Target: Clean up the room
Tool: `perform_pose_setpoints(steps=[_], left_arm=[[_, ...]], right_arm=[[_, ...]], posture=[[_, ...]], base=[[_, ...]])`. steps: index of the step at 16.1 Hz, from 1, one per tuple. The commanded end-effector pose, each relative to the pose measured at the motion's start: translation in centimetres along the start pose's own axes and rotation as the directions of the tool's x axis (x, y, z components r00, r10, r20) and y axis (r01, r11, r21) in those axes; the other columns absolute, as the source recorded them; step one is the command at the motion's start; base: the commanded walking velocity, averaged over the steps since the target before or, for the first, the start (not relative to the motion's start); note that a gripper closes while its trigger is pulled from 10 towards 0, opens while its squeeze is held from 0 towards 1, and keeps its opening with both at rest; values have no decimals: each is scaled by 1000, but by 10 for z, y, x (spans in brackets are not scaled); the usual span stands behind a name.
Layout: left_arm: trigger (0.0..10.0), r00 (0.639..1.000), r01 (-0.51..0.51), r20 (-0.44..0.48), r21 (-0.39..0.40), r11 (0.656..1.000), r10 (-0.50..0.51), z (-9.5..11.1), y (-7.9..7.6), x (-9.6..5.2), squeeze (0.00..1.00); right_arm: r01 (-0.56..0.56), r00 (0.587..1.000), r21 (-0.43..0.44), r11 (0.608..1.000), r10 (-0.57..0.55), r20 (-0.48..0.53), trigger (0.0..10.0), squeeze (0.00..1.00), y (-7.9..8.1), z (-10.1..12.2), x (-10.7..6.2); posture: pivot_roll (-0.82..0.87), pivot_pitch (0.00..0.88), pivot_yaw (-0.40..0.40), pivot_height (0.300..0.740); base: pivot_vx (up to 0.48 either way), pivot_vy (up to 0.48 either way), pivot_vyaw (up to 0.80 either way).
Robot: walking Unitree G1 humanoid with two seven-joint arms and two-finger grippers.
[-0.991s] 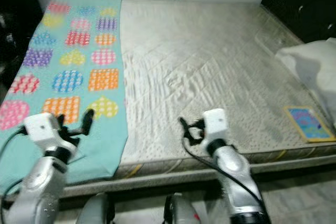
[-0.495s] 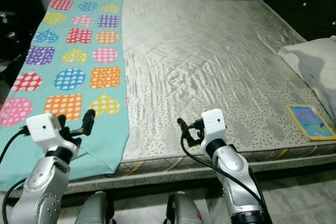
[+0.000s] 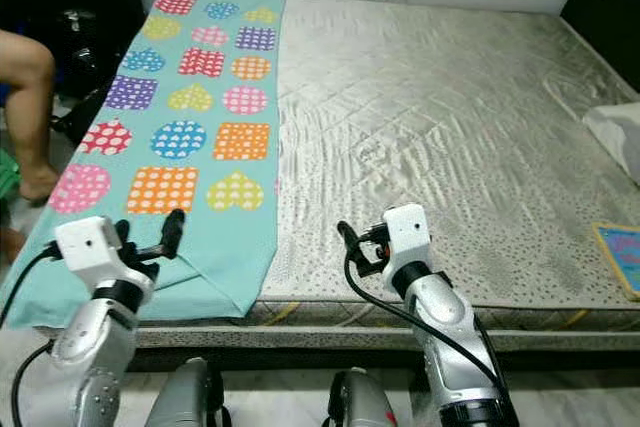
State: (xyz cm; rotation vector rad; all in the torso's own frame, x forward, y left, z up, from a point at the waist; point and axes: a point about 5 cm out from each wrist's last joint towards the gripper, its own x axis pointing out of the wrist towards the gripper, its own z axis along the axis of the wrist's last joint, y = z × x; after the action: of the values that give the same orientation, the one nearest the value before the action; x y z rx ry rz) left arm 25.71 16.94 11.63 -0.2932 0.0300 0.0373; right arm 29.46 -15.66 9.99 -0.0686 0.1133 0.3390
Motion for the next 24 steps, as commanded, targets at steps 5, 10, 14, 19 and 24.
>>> perform_pose_setpoints(steps=[5, 10, 14, 19, 24], left_arm=[[10000, 1000, -9, -16, -2, 1000, 9, -2, 2, -2, 0], [10000, 1000, -22, -15, 3, 1000, 23, -2, 3, -2, 0], [10000, 997, -73, -11, 0, 997, 73, -2, 9, -1, 0], [10000, 993, -114, -16, -14, 993, 114, -4, 14, -2, 0], [10000, 982, -189, 1, 32, 981, 189, -3, 21, -2, 0]], right_arm=[[-3, 1000, 4, 1000, 3, -12, 10000, 0, -2, -3, -3], [-7, 1000, 6, 1000, 7, -11, 10000, 0, -1, -3, -5], [-13, 1000, 1, 1000, 13, -16, 10000, 0, -1, -4, -5], [-25, 999, 1, 1000, 25, -20, 10000, 0, 0, -4, -4], [-33, 999, 12, 999, 33, -21, 10000, 0, 1, -5, -4]], posture=[[-58, 134, -84, 620], [-63, 141, -84, 620], [-63, 142, -85, 620], [-63, 142, -89, 595], [-64, 143, -90, 580]], base=[[0, 0, 0], [0, 0, 0], [0, 0, 0], [0, 0, 0], [0, 0, 0]])
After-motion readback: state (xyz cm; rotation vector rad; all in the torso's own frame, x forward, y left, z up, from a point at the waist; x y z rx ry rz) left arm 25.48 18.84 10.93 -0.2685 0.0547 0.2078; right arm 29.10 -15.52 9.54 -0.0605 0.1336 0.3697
